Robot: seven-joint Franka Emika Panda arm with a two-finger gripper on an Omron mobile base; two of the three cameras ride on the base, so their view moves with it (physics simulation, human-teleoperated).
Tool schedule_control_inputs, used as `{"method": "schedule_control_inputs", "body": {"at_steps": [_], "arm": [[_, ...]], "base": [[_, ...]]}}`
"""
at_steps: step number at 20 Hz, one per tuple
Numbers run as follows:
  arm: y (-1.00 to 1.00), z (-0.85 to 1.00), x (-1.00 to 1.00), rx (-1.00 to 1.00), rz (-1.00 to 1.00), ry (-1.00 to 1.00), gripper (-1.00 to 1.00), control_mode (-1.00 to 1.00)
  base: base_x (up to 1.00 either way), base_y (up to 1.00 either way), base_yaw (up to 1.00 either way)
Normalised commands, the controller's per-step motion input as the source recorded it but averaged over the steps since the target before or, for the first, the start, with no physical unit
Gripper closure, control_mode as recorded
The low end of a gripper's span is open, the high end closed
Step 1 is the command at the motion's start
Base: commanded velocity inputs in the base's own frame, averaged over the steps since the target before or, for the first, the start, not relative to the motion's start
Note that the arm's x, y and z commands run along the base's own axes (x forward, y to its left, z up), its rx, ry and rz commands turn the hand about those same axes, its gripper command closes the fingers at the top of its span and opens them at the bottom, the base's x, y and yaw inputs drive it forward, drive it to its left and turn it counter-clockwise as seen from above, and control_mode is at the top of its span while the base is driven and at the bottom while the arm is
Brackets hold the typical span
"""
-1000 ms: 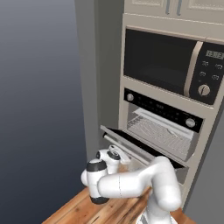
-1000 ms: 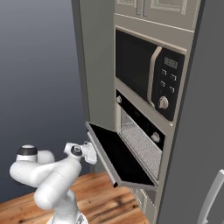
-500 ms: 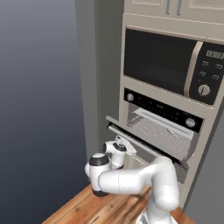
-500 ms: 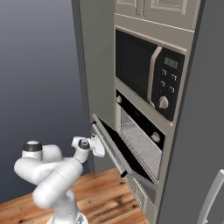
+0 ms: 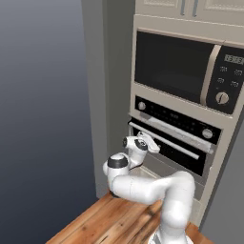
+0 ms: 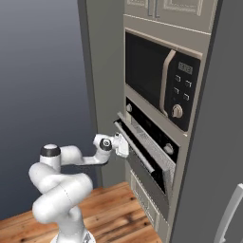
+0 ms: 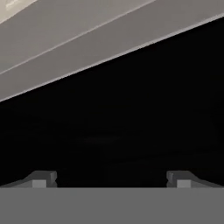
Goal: Place the fish on the bottom rack of the oven, and slide the tray back inside. Close the oven door.
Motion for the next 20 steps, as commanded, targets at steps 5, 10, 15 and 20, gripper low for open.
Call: {"method": "schedule_control_inputs", "body": {"at_steps": [5, 10, 15, 20], "arm": [[-1.00, 0.52, 0.69, -0.02, -0.18, -0.08, -1.00, -1.00], [-1.00, 0.28, 0.71, 0.00, -0.19, -0.02, -1.00, -1.00], [-0.84, 0.00, 0.32, 0.07, -0.09, 0.00, -1.00, -1.00], [-0.26, 0.00, 0.00, 0.07, -0.02, 0.00, -1.00, -1.00]], "base": [[0.00, 0.00, 0.00], [0.00, 0.00, 0.00], [0.00, 0.00, 0.00], [0.00, 0.00, 0.00]]}}
